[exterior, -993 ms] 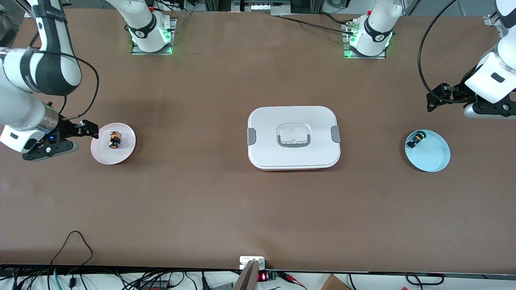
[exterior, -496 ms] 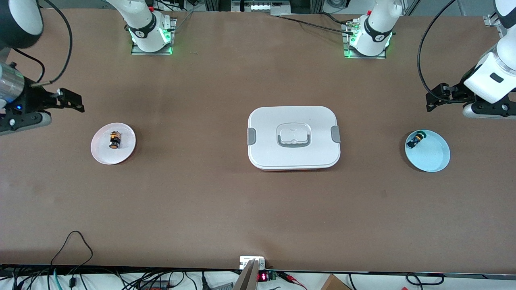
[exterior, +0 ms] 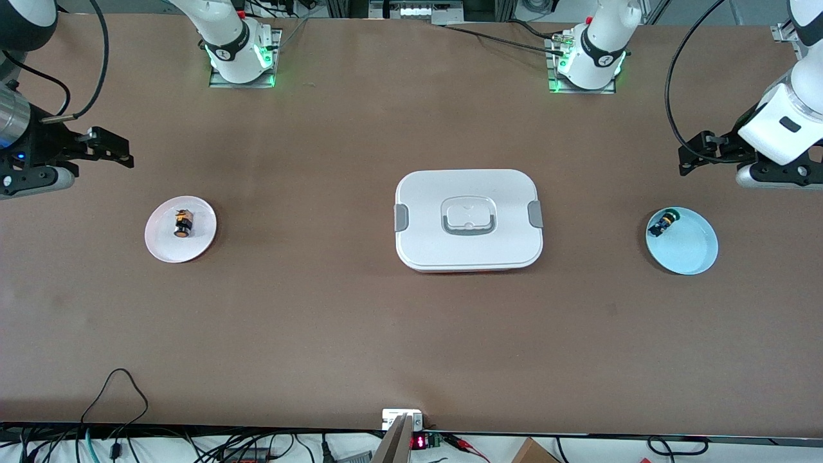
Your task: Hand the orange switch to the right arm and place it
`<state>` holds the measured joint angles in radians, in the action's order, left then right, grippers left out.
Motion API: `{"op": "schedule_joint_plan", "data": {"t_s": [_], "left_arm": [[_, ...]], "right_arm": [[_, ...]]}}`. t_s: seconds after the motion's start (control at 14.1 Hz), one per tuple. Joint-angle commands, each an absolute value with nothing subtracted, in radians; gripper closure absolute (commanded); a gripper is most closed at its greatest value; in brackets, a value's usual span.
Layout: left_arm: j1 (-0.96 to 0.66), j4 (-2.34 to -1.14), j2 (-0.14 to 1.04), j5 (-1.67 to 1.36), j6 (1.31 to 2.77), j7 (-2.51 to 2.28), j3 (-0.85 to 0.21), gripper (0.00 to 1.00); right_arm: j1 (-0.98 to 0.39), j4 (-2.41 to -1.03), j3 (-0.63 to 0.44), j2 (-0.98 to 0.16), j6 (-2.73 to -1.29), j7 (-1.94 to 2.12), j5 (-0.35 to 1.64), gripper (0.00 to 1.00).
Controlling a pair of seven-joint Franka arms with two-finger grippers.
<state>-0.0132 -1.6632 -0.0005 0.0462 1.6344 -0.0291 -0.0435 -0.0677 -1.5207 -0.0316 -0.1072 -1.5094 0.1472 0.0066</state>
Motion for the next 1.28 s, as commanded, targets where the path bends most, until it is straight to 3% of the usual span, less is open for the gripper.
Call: {"op": "schedule_joint_plan", "data": {"t_s": [0.0,1.21], "left_arm": [[-0.015,-1.628,0.015,0.043,1.606,-0.040,-0.043,0.00],[-0.025,-1.626,0.015,0.040,1.606,-0.040,-0.044,0.00]], "right_arm": [[-0.066,-1.511,-0.035,-0.095,-1.489,0.138,0.015,0.00],[-0.061,-1.486,-0.038,-0.109,-1.489,0.143,0.017,0.00]]}}
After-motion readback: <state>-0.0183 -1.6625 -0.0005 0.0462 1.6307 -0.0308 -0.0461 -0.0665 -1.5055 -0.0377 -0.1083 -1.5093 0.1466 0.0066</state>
